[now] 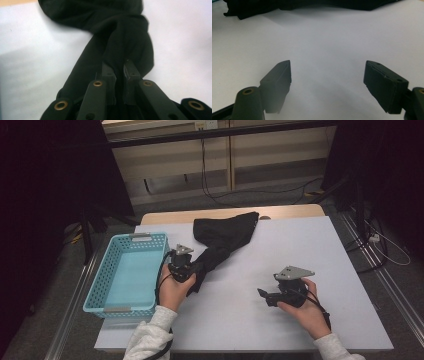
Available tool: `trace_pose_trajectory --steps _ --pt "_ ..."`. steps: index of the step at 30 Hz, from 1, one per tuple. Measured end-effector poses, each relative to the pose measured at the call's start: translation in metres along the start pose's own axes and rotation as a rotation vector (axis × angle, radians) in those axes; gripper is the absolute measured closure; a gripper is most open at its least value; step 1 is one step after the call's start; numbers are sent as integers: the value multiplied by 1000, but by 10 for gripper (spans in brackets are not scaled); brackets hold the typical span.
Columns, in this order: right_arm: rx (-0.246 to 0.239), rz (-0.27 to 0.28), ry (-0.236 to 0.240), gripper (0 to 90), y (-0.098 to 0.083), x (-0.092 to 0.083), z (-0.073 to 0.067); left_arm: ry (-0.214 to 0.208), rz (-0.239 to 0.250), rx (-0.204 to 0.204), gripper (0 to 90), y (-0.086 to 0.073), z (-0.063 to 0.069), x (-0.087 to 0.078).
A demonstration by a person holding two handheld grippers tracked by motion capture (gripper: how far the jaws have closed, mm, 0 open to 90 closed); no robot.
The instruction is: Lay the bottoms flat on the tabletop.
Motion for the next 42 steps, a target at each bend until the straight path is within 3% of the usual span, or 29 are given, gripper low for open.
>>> trace_pose_trajectory --steps 2,4,7,8,10,12,15,16,19,22,25,28,30,32,33,35,37,40,42 --pt "1 -1 0 221 0 0 0 24 -14 15 746 -6 -4 8" --pt "2 0 0 221 0 -1 0 65 -37 42 559 -12 -7 14" --pt "5 5 2 221 0 -2 0 73 -96 72 357 -24 -6 22" --pt "6 5 2 221 1 -2 0 60 -122 62 309 -29 -5 25" --pt "7 5 4 221 1 -2 -1 59 -121 61 258 -31 -4 27" --pt "3 5 7 222 1 -3 -2 43 -126 53 295 -30 -3 26" --pt "-3 5 10 221 1 -3 -3 -30 -122 51 587 -29 6 23" --pt "-4 3 16 220 0 -2 -3 -42 -132 54 636 -28 8 23" --pt "-3 3 17 221 0 -3 -4 -81 -131 -7 746 -25 12 26" --pt "-1 5 17 220 0 -3 -4 -117 -136 -43 784 -24 12 26" --pt "-1 5 15 221 0 -3 -3 -186 -128 -77 794 -20 22 27" --pt "1 11 17 219 1 -5 -3 -263 -79 -75 796 -4 44 28" --pt "3 18 18 218 2 -6 -2 -328 -27 -53 795 10 62 28" --pt "7 17 15 216 2 -6 0 -416 24 -84 792 21 75 26" --pt "8 16 12 215 2 -6 1 -437 48 -90 785 26 79 25" --pt "8 12 14 215 1 -5 1 -419 33 -72 776 26 78 23" --pt "6 11 16 216 0 -5 0 -374 19 -63 756 21 69 23" --pt "5 15 15 215 1 -5 -1 -332 -8 -71 744 11 53 22" --pt "-2 15 17 215 2 -5 -2 -330 -19 -78 717 5 47 19"
Point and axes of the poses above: each handheld gripper's, and its own axes: x roughly forward along the jaws, y roughly out of its top, z roughly to its right, the point moved 7 cm from there along x, roughly forward along the jaws, and after that the axes turned 10 degrees about x, right-handed, at the moved point
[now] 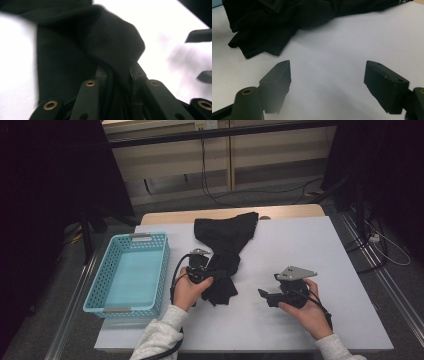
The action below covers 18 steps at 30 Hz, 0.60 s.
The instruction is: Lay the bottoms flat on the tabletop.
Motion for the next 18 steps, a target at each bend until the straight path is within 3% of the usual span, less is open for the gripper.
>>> trace_pose_trajectory --steps 4,9,16,18 --pt "-9 -1 8 215 2 2 -6 66 3 1 689 -4 -14 -13" --pt "-25 -11 22 214 3 10 -12 101 26 -8 715 -3 -21 -25" --pt "-57 -30 46 223 7 27 -29 150 9 -10 712 -12 -25 -25" --pt "-62 -35 58 272 9 31 -34 153 9 -8 684 -12 -25 -25"
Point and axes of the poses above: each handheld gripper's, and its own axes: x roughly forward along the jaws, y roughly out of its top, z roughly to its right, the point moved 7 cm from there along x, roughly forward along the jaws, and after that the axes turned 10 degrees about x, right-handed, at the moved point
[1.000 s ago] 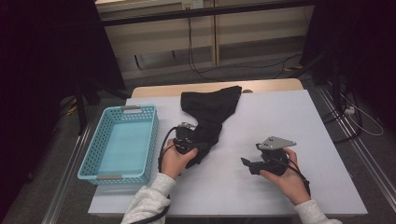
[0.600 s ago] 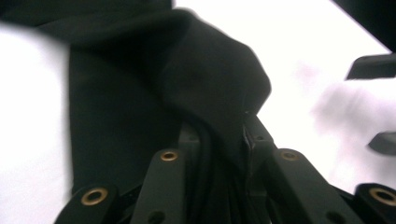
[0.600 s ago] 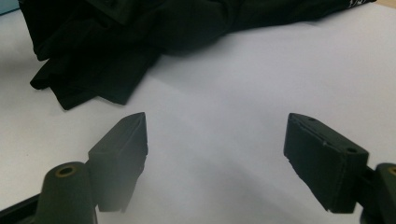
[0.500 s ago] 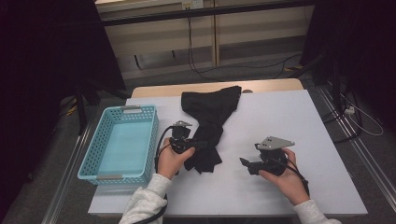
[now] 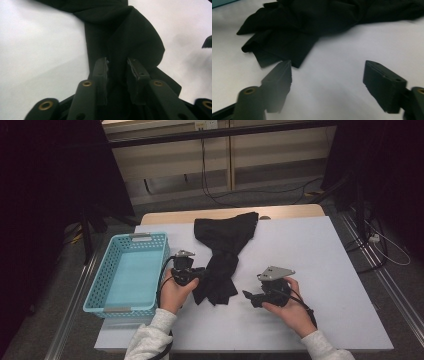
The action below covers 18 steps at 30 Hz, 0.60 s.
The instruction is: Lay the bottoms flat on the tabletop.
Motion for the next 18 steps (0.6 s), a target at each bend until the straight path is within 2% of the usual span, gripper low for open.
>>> trace_pose_trajectory --steps 5,7,10,12,13,15,17,18 --pt "19 -11 27 325 6 12 -10 44 15 63 511 3 1 2" --pt "42 -37 25 373 6 18 -13 42 23 63 481 4 2 2" --pt "29 -71 12 403 7 30 -19 45 36 68 397 6 3 2" --pt "3 -99 -9 426 5 39 -22 49 42 67 316 8 4 1" --pt "-6 -114 -20 459 3 43 -22 49 50 64 287 9 4 1" --pt "13 -111 3 512 2 47 -25 51 68 73 226 13 6 0" --pt "-8 -116 13 705 3 47 -27 43 65 96 185 14 10 1" --pt "-14 -119 27 739 3 47 -29 43 63 106 171 14 11 2"
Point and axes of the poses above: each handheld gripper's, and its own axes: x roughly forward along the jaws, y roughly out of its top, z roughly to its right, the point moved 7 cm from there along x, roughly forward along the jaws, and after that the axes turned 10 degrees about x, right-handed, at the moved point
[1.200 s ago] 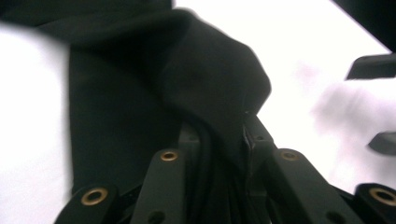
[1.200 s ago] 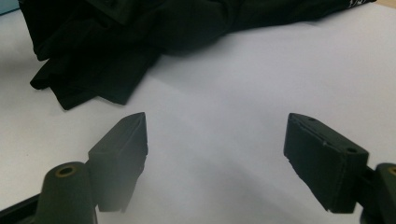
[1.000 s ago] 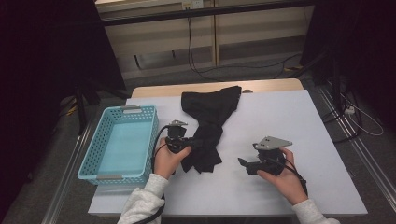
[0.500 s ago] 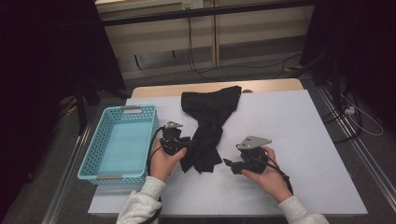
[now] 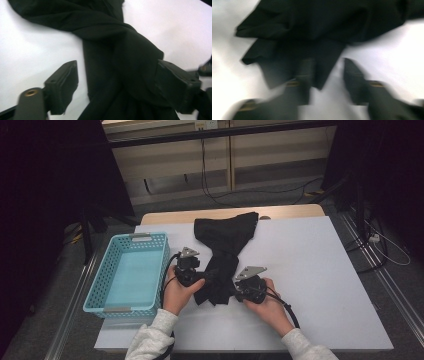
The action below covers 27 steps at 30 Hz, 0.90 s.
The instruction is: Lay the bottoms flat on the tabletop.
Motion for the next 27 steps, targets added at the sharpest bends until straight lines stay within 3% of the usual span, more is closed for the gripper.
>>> trace_pose_trajectory --steps 2,4,9,10,12,13,16,18,21,27 --pt "1 4 8 852 0 0 -2 0 1 12 168 2 3 1" --pt "-5 3 22 900 -1 1 -4 -6 6 16 170 2 6 1" --pt "-6 -6 44 900 -3 -3 -3 -31 17 10 302 4 13 3" --pt "-6 -6 40 900 -3 -4 -1 -45 10 17 362 3 15 5" --pt "2 -1 41 900 -3 -7 1 -35 -4 16 442 1 16 8" --pt "2 4 43 900 -3 -9 2 -40 -14 12 536 0 17 10" --pt "2 11 41 900 -4 -14 4 -84 -42 -6 752 -3 20 12" --pt "6 17 42 900 -4 -17 5 -106 -51 -18 843 -3 22 12" --pt "8 25 39 900 -5 -20 7 -126 -51 -25 861 -1 23 7" --pt "10 46 31 900 -4 -32 18 -80 -8 -79 865 6 9 -10"
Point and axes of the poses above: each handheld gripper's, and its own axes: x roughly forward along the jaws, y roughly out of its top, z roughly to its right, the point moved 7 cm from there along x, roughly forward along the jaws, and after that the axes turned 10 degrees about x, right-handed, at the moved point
